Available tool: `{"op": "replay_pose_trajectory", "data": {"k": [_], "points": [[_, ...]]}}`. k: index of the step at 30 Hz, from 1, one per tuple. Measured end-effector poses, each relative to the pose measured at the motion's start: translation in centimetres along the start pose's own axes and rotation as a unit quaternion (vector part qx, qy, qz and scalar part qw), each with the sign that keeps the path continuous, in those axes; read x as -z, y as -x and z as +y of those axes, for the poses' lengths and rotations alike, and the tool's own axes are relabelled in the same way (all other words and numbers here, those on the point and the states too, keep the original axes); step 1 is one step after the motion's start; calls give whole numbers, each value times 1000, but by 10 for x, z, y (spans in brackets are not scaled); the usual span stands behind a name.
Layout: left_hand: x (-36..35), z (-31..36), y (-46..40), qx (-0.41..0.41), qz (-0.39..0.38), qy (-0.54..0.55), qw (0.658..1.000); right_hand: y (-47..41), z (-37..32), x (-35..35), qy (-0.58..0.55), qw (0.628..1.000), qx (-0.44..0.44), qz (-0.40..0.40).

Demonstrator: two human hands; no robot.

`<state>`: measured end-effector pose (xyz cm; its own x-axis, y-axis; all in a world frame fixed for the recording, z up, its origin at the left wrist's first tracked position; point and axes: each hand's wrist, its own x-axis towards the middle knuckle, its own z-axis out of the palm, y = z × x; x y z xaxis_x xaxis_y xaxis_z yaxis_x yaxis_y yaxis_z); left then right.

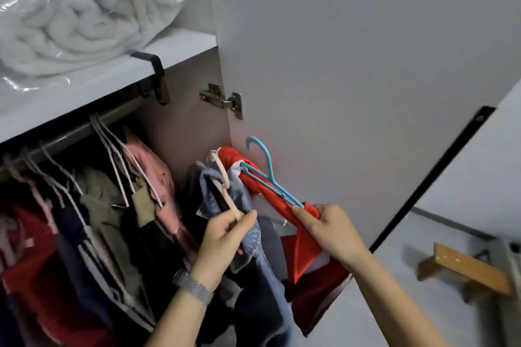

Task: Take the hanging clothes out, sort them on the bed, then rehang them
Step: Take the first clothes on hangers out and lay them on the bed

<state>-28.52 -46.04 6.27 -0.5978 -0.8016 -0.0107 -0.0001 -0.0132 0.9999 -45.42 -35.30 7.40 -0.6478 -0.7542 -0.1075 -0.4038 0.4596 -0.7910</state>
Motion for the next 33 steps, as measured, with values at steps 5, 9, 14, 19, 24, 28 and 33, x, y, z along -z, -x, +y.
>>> {"op": "replay_pose_trajectory", "data": {"k": [5,9,14,19,24,28,33], "points": [[-56,-6,28,-9,-84,1,996,67,44,49,18,996,-57,64],[-107,-6,53,-11,-138,-20,990,123,78,91,25,989,-95,113],[-182,-7,101,11,-242,-3,970,206,123,134,28,975,-158,156],[-253,-15,144,19,-331,-26,943,280,171,168,-45,949,-223,216],[-336,-16,186,13,-394,-33,918,344,215,223,-52,915,-267,297],[-405,-16,228,5,-438,-29,898,394,256,267,-60,896,-286,333],[-481,-19,282,-5,-486,-20,873,447,300,306,-64,871,-314,373]]}}
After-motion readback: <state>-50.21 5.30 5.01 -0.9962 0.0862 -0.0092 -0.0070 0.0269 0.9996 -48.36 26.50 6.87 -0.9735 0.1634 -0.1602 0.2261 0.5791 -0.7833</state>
